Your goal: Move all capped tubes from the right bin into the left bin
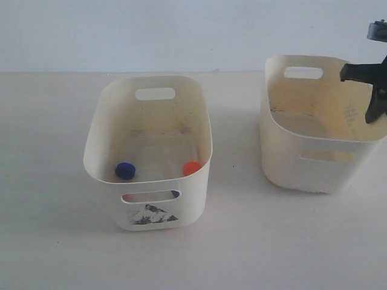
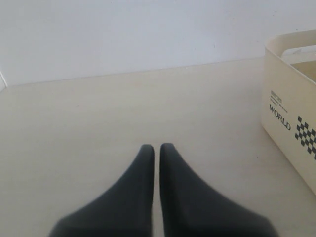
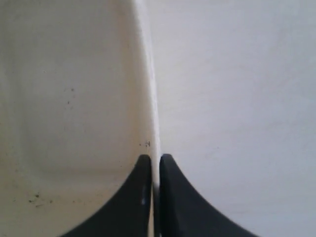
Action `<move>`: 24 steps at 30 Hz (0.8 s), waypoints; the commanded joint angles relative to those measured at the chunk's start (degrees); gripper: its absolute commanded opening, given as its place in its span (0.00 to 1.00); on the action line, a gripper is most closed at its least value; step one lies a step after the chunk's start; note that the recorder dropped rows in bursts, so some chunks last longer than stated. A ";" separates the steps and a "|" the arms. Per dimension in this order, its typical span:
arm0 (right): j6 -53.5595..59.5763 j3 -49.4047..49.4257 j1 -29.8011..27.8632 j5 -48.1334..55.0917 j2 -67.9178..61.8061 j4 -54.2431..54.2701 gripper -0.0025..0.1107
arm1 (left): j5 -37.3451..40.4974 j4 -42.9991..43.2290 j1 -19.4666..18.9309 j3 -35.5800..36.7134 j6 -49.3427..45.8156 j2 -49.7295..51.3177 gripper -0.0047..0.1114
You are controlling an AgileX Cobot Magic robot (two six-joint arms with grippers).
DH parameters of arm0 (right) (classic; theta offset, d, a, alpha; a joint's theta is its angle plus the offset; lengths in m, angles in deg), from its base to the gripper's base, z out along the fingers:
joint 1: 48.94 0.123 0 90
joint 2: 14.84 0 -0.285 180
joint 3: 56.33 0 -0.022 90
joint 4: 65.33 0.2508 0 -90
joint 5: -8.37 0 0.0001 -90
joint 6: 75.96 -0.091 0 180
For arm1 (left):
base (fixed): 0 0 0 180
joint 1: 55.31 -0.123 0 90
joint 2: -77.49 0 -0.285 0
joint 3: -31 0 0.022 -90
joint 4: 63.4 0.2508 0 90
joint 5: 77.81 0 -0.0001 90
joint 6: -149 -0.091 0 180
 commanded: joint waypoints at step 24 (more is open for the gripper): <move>23.37 0.83 -0.40 0.72 1.04 4.16 0.07 | -0.84 -0.38 -0.06 -0.21 0.66 -0.11 0.08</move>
